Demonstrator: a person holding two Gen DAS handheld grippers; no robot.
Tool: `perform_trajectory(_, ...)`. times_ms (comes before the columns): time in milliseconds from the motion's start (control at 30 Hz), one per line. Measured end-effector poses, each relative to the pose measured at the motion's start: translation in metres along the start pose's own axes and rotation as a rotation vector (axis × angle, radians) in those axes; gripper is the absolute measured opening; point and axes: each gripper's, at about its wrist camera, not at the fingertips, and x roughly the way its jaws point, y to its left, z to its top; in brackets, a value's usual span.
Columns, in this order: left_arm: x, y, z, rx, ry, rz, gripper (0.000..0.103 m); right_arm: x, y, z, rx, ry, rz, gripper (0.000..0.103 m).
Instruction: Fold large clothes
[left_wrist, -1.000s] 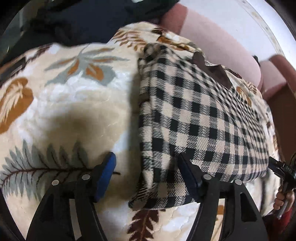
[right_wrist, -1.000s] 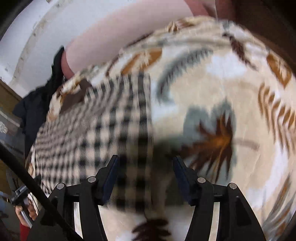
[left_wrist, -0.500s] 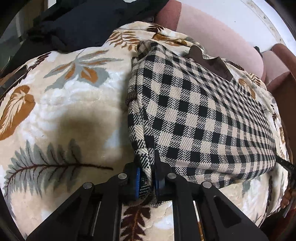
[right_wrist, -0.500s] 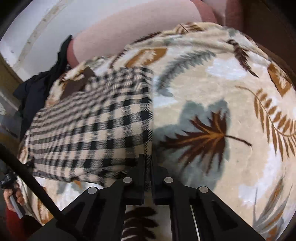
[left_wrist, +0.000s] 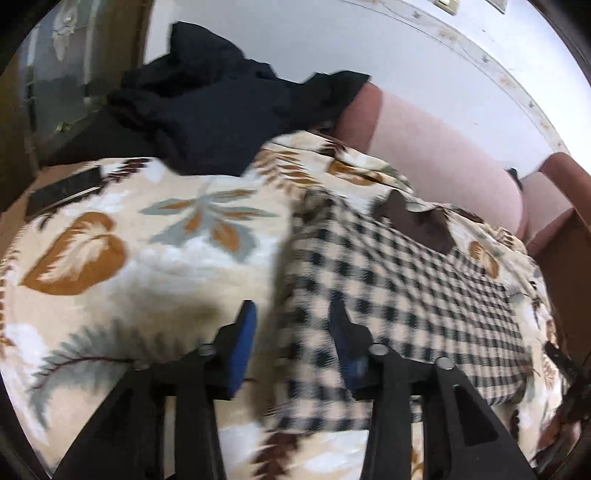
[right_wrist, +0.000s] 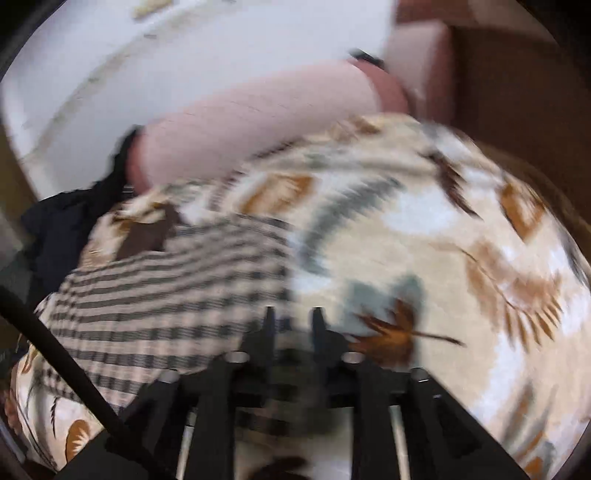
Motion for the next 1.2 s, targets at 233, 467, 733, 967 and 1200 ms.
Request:
perform_trajectory(233, 0.068, -0.052, -0.008, 0.106, 0.156, -0.008, 0.041, 0.038, 0.098, -0.015, -0.221, 0.086, 0.138, 0.036)
perform_trajectory(467, 0.086, -0.048, -0.018, 0.116, 0.199, 0.069, 0.044, 0.088, 0.103, -0.04, -0.27, 0.221, 0.136, 0.033)
perform_trajectory(733, 0.076, -0.019, -0.013, 0.034, 0.208, 0.08, 0.044, 0.087, 0.087, -0.023, -0.217, 0.208, 0.129, 0.031)
perform_trajectory(967, 0.055, 0.041, -0.007, -0.182, 0.184, 0.115, 0.048, 0.065, 0.041, -0.006, -0.07, 0.122, -0.037, 0.036)
perform_trajectory(1200, 0.023, 0.019, -0.015, -0.075, 0.105, 0.113, 0.049, 0.043, -0.023, 0.003, 0.18, 0.103, -0.026, 0.05)
